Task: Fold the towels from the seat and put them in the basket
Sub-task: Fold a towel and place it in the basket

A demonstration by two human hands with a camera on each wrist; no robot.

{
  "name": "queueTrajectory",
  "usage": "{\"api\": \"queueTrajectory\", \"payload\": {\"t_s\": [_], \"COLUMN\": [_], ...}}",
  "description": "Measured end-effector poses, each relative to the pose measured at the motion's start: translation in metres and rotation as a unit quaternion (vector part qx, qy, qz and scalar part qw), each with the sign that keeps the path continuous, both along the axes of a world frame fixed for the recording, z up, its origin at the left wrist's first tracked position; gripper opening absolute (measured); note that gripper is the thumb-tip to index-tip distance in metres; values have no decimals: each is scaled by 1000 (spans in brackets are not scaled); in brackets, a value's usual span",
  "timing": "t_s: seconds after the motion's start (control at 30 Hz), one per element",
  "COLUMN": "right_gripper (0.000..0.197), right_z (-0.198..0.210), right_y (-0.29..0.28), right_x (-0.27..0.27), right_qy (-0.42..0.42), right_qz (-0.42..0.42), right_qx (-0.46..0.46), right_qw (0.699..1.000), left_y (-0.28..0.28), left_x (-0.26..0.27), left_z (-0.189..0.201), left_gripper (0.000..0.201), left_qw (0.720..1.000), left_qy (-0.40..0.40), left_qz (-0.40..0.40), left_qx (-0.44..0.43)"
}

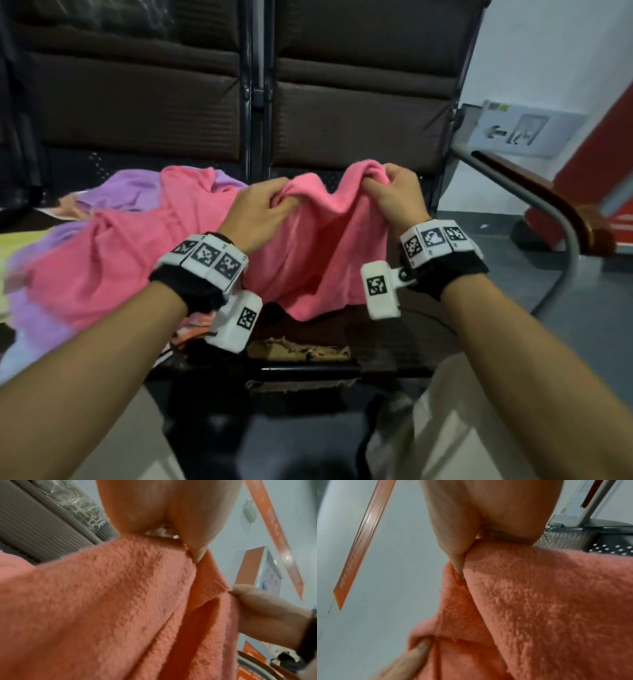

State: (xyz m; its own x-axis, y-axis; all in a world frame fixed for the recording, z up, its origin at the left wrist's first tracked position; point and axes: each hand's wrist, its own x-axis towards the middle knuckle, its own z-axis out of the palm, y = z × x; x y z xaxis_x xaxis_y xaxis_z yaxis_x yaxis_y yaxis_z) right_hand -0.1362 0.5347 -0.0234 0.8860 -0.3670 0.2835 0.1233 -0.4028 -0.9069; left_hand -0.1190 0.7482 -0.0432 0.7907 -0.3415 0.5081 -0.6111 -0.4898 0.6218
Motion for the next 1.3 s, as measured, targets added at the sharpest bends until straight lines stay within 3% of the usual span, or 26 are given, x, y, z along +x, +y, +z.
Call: {"api": "queueTrajectory", "payload": {"t_s": [0.07,0.13,0.2,0.27,0.33,0.43,0.57,0.67,0.77,0.87,0.97,1.03,1.13,1.17,1.23,1.3], "right_gripper": [19,20,44,60,59,53,45,48,55,34,19,17,23,20,14,14], "right_z": [0,-6,-20,-39,-60,-85,-113,-134,-144,-147,-138,-119,-79,-68,-54,-49], "right_y": [0,-1,-5,-11,-14,-29,-56,-60,-56,-52,-43,-38,-27,-23,-11,2], "right_x": [1,2,4,11,21,29,31,35,39,42,41,42,45,44,39,34], "right_qy": [-4,35,111,191,250,304,359,371,370,350,330,282,162,113,44,29], "right_qz": [30,111,193,253,275,259,190,190,196,172,173,162,148,136,112,108], "right_qx": [55,122,129,33,-140,-391,-457,-474,-470,-474,-495,-470,-353,-313,-276,-246], "right_qw": [998,986,966,948,918,829,791,775,777,790,785,821,910,933,954,963], "left_y": [-3,-4,-5,-3,1,7,3,-12,-20,-15,-3,1,-1,-3,-5,-8], "left_x": [12,21,30,36,37,38,53,66,74,79,82,81,80,79,73,65], "left_z": [-2,-10,-21,-36,-54,-78,-87,-86,-86,-85,-82,-75,-62,-56,-46,-40], "left_gripper": [17,17,7,21,35,46,35,32,24,17,24,31,9,13,19,23], "left_qw": [999,997,994,986,977,959,945,945,955,960,970,979,992,993,991,988], "left_qy": [27,52,95,156,198,260,204,165,138,121,115,118,102,105,108,103], "left_qz": [15,40,41,11,-15,-55,-107,-113,-69,-37,8,21,-27,-41,-75,-106], "left_qx": [17,35,37,47,79,101,232,257,254,249,212,163,71,39,-27,-53]}}
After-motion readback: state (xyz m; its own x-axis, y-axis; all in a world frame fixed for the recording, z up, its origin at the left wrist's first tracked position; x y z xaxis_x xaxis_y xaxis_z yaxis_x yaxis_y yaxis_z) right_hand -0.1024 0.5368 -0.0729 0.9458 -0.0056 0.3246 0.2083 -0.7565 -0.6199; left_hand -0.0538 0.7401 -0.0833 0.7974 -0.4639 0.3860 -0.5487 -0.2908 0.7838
